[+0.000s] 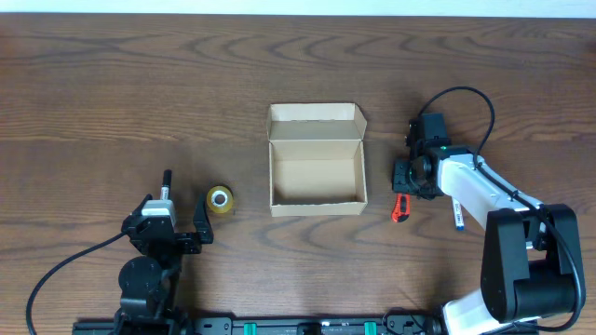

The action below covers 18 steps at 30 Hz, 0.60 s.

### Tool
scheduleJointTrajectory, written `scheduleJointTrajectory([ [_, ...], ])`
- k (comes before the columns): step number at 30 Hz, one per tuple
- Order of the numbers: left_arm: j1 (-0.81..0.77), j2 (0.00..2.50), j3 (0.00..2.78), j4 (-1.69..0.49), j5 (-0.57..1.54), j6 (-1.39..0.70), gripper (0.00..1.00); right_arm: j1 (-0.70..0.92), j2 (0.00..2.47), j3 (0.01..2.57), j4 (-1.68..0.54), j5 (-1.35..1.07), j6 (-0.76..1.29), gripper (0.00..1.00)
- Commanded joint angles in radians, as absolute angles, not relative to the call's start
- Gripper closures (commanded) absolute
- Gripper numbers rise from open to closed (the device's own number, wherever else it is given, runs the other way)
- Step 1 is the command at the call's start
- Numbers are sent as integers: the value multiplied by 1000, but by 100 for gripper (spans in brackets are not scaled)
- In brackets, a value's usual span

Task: Pack container
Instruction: 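Move right gripper over orange box cutter and grasp it, then carry box cutter into cardboard box and release it with right gripper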

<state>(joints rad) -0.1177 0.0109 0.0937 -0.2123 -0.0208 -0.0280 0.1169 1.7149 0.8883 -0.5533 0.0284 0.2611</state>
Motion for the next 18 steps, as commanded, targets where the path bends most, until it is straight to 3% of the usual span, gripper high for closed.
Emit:
scheduleJointTrajectory([
  [1, -112, 4, 67, -224, -7, -22, 5, 110, 1774, 856, -564, 7, 277, 95],
  [3, -112, 4, 67, -224, -7, -22, 5, 110, 1774, 856, -564, 6, 277, 99],
  [18, -112, 4, 67, -224, -7, -22, 5, 115, 1646, 975, -664, -87, 262, 99],
])
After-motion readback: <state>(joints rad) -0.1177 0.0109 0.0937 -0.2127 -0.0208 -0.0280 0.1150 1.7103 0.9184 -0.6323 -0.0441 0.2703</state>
